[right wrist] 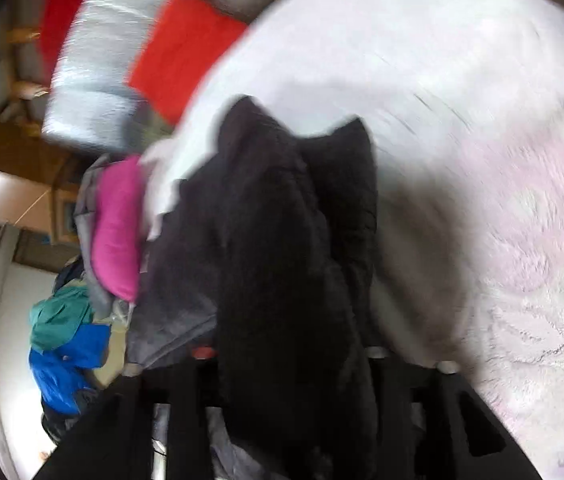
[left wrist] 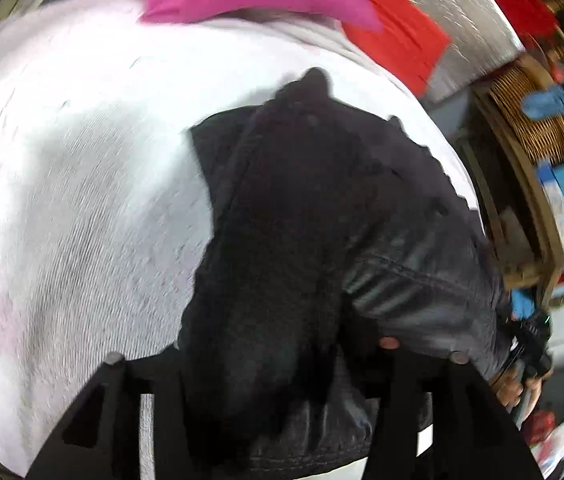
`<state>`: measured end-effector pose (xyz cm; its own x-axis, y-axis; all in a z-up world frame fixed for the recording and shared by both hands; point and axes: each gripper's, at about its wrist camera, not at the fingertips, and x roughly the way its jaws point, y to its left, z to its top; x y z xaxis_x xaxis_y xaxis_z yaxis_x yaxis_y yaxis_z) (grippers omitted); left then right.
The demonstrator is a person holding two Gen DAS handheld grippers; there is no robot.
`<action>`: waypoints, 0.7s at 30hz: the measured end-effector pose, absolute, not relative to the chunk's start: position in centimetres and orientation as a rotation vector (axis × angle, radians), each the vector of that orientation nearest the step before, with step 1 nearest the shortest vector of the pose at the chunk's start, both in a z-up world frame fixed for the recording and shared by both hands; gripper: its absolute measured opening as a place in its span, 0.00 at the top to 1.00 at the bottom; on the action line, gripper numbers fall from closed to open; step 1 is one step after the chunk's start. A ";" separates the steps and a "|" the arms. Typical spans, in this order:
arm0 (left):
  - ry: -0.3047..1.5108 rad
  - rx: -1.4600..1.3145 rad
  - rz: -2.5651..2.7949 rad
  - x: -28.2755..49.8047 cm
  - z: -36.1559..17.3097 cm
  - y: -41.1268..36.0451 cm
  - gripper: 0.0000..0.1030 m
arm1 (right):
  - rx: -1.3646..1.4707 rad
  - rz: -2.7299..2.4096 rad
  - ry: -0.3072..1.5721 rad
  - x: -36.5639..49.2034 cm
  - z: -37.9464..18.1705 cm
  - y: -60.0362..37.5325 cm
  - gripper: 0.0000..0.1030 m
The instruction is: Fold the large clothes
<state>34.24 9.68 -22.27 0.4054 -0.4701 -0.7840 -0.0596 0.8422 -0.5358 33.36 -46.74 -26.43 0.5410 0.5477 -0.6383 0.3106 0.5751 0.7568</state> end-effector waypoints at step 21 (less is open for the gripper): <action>1.056 0.002 -0.009 31.1 -19.6 3.1 0.31 | 0.536 -0.026 0.987 29.8 -20.6 -42.3 0.64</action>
<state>31.12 3.08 -19.57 0.4920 -0.0068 -0.8706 0.0085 1.0000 -0.0030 29.76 -42.32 -20.64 0.5614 0.2169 -0.7986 0.2586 0.8707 0.4183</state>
